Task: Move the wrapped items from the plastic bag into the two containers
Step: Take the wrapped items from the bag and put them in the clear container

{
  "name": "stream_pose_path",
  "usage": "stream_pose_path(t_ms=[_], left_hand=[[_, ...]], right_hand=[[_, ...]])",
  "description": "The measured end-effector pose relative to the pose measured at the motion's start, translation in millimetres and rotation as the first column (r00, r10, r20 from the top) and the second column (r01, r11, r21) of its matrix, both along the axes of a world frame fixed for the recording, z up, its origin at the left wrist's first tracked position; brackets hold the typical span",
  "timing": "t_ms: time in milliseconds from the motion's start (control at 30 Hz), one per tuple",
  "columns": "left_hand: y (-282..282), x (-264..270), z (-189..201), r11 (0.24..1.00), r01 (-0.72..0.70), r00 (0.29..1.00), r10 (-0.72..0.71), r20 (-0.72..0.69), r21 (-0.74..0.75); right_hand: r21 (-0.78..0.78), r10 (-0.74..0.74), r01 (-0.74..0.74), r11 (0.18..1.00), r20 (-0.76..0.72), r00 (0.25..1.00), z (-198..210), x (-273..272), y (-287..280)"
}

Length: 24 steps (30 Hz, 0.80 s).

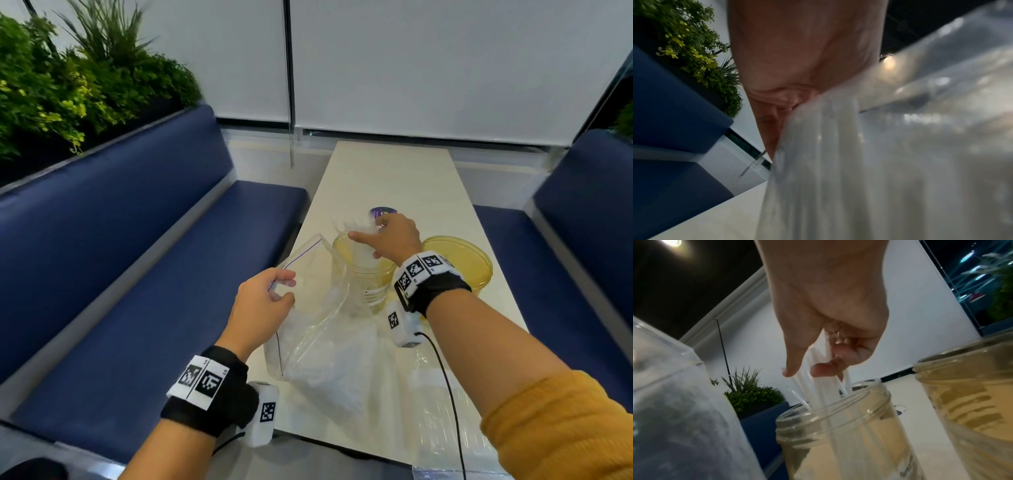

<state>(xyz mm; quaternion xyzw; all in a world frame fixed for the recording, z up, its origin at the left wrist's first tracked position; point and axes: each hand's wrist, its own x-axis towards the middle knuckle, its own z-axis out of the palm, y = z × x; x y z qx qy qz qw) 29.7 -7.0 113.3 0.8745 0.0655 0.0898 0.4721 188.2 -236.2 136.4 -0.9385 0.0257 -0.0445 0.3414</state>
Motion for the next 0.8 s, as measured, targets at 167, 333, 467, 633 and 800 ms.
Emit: stream_pose_path(t_ms=[167,333,467,633,800], left_hand=[[0,1,12,0.999,-0.009,1.000,0.010,0.024,-0.035],[1,4,25,0.999,0.048,0.999,-0.047,0.008,-0.024],[-1,6,28,0.993,0.109,0.994,-0.109,-0.001,-0.038],[0,8,28,0.977,0.176,0.984,-0.175,0.021,-0.117],[2,7,18,0.974,0.153,0.988,-0.153,0.009,-0.169]], right_hand=[[-0.073,-0.014,0.026,0.997,0.166,0.986,4,-5,4],[-0.257,0.058,-0.019,0.966,0.145,0.988,23,-12,5],[-0.239,0.199,-0.085,0.967,0.507,0.838,82,-53,33],[-0.530,0.700,-0.646,0.549,-0.132,0.702,95,-107,71],[-0.477,0.648,-0.764,0.435,-0.424,0.633,58,-115,80]])
